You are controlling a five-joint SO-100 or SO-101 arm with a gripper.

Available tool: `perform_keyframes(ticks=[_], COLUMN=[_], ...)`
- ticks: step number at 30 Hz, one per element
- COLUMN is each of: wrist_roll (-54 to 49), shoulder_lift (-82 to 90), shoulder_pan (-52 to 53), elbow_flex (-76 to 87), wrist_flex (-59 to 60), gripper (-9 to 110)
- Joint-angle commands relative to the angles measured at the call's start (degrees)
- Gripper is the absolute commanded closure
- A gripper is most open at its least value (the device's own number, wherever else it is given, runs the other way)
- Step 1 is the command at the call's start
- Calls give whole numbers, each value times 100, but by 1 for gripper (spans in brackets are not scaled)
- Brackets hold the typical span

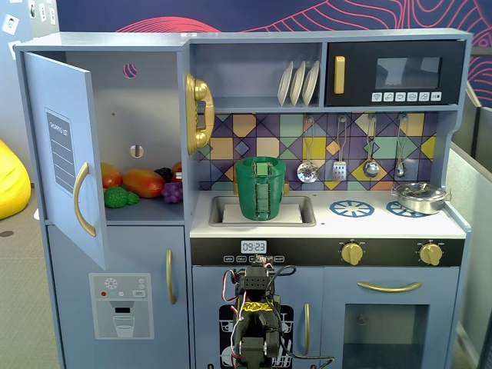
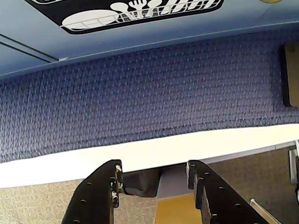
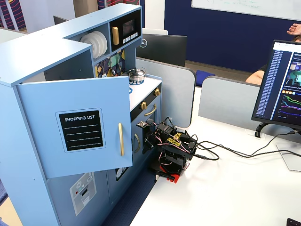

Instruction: Take off the lid from the green recipient and place it on the counter

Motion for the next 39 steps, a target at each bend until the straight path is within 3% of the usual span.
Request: perform_keyframes(ticks=[1,11,15,20,29,39], wrist_roll=[-141,-316,-519,-923,-1081,-1063], shoulder_lift=[-26,-26,-44,-466,-2294,-3287], shoulder_pan=[53,53,176,79,-88,26], elbow_flex=[97,97,-97,-1907,-5265,-6117], wrist_flex=[1046,1011,-53,-1310,-3788,-4614], gripper=[101,101,101,100,76,70])
